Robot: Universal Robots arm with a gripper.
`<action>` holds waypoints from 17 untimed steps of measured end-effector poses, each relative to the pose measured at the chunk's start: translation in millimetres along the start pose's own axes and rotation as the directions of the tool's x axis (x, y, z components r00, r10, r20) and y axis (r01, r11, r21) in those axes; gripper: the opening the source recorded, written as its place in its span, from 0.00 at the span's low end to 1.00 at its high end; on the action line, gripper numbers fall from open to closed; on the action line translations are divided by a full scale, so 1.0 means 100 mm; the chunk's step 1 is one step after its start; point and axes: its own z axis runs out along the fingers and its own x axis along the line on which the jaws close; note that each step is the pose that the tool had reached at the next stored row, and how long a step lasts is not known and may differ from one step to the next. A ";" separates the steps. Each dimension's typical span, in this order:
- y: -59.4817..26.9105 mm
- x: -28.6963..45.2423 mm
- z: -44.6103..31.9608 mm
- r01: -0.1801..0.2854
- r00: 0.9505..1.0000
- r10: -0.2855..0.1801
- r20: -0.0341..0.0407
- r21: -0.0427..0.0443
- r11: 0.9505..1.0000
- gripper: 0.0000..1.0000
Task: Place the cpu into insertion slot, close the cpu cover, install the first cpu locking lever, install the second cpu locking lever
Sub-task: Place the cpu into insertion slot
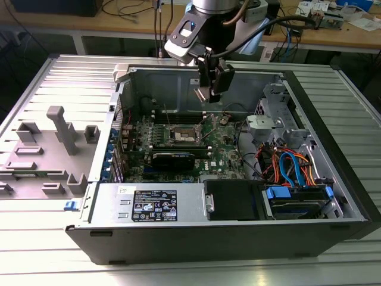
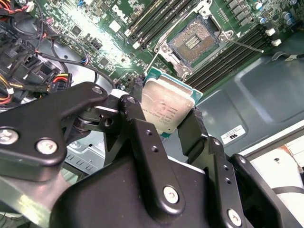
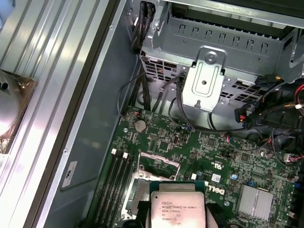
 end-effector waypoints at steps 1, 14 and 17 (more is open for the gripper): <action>0.000 0.000 0.000 -0.003 1.000 0.003 0.000 0.000 1.000 0.55; 0.000 0.000 0.000 -0.013 1.000 0.013 0.001 0.000 1.000 0.55; 0.000 0.000 0.000 -0.014 1.000 0.014 0.001 0.000 1.000 0.55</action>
